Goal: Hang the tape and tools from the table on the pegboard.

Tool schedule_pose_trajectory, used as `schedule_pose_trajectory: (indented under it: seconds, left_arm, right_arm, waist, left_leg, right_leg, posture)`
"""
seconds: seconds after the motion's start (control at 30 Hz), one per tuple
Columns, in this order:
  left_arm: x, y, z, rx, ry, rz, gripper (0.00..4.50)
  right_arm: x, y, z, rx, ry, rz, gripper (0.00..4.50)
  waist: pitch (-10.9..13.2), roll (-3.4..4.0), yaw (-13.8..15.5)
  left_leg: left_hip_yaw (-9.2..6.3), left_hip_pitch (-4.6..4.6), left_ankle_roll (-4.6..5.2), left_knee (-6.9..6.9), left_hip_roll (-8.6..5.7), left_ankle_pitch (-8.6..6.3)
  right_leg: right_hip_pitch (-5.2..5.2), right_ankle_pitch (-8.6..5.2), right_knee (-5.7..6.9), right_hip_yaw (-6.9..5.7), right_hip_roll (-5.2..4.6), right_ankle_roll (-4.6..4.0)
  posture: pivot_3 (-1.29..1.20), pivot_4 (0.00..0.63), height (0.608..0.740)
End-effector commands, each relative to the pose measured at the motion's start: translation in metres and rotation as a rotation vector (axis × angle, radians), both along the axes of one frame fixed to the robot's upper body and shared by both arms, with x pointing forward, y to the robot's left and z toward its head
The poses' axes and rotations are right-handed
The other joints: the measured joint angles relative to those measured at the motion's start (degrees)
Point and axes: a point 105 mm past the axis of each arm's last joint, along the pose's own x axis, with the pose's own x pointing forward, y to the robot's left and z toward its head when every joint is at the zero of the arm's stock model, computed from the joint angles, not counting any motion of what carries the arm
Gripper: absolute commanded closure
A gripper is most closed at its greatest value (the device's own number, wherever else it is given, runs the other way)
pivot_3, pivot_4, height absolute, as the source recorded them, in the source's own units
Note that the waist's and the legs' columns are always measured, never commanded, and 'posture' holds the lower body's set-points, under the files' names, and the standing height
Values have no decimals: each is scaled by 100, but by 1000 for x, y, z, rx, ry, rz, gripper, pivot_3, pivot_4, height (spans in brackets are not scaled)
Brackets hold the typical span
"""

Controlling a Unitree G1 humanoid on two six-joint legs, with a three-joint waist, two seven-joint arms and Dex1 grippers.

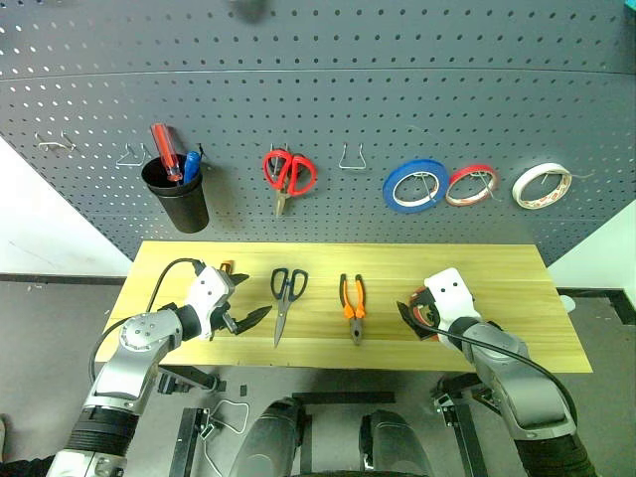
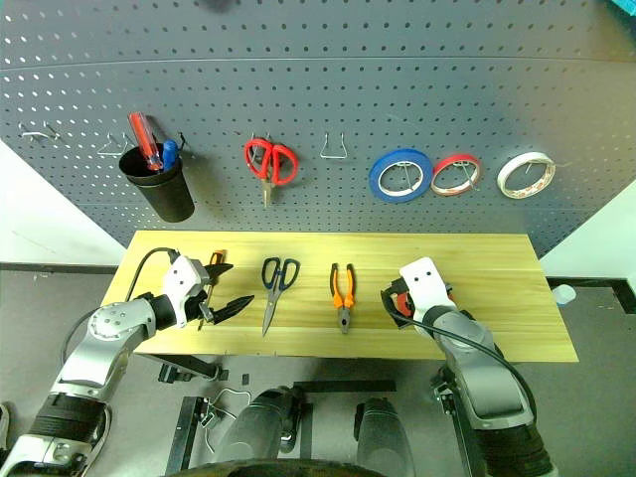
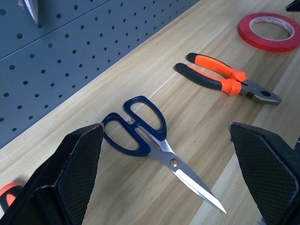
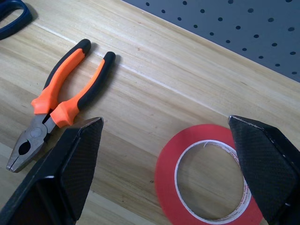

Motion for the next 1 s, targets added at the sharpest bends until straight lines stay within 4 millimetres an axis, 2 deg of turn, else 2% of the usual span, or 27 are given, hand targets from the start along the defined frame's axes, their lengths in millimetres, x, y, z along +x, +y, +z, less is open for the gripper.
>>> schedule_pose_trajectory:
  seconds: [0.03,0.63,0.83,1.0]
  left_arm:
    - [1,-3,8,7,-41,-18,48]
    - [-1,-6,8,13,-35,-40,48]
    - [3,-15,13,27,-46,-101,48]
    - [13,-37,19,32,-56,-188,48]
  right_arm:
    - [2,-3,9,-2,-43,-11,0]
    - [0,-6,7,-15,-39,-23,0]
    - [6,-17,8,-63,-82,-115,0]
    - [8,-20,4,-75,-88,-175,0]
  waist:
    - [0,0,-1]
    - [0,0,-2]
    - [2,-1,-3]
    - [52,-12,-16]
  left_leg:
    - [0,0,0,0,0,0]
    - [0,2,-1,1,0,1]
    - [0,2,1,2,0,3]
    - [-1,2,3,-1,2,4]
  right_leg:
    - [0,0,0,0,0,0]
    - [1,0,3,1,0,-1]
    - [2,0,3,1,-1,-1]
    - [0,1,4,2,-4,-4]
  posture:
    - [101,122,703]
    - [98,135,703]
    - [97,167,703]
    - [88,224,703]
